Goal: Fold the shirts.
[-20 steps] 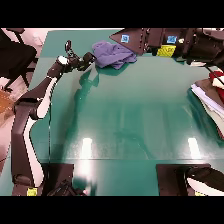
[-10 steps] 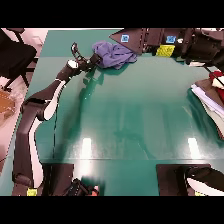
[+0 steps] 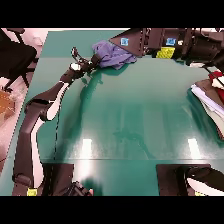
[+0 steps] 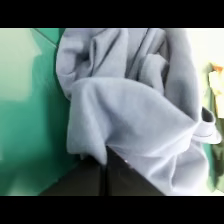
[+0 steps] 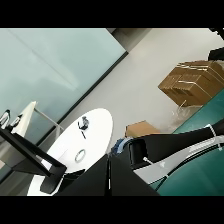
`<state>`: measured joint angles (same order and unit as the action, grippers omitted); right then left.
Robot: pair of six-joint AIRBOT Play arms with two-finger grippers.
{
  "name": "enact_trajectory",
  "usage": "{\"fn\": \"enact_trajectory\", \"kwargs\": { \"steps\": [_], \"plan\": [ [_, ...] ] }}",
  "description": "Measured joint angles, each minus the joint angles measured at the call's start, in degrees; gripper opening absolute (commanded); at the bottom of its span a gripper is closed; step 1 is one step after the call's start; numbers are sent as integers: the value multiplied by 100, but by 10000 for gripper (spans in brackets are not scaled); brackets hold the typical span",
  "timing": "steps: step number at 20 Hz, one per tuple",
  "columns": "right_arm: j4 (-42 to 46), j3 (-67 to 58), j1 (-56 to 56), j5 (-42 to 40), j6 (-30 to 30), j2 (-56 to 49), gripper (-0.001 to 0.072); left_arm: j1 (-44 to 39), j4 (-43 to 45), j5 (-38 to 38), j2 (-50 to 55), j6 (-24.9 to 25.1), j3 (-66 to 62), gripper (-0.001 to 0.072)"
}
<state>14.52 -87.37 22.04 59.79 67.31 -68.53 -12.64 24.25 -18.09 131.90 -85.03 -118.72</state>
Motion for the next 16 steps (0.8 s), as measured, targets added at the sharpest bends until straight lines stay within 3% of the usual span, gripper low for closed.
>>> {"fn": "enact_trajectory", "kwargs": {
  "steps": [3, 6, 13, 16],
  "plan": [
    [-2, 0, 0, -20, 13, 0, 21, 136, -195, -476, -282, 240, -4, 16],
    [-85, -7, 2, -107, 22, 0, 21, 310, -37, -1462, -719, 446, -2, 16],
    [-133, -7, -688, -457, 26, 186, 21, -162, 2146, -5877, -2028, 168, 758, 17],
    [-144, -9, -1250, -501, 33, 317, 22, -686, 3003, -6815, -3058, 2, 2002, 18]
  ]
}}
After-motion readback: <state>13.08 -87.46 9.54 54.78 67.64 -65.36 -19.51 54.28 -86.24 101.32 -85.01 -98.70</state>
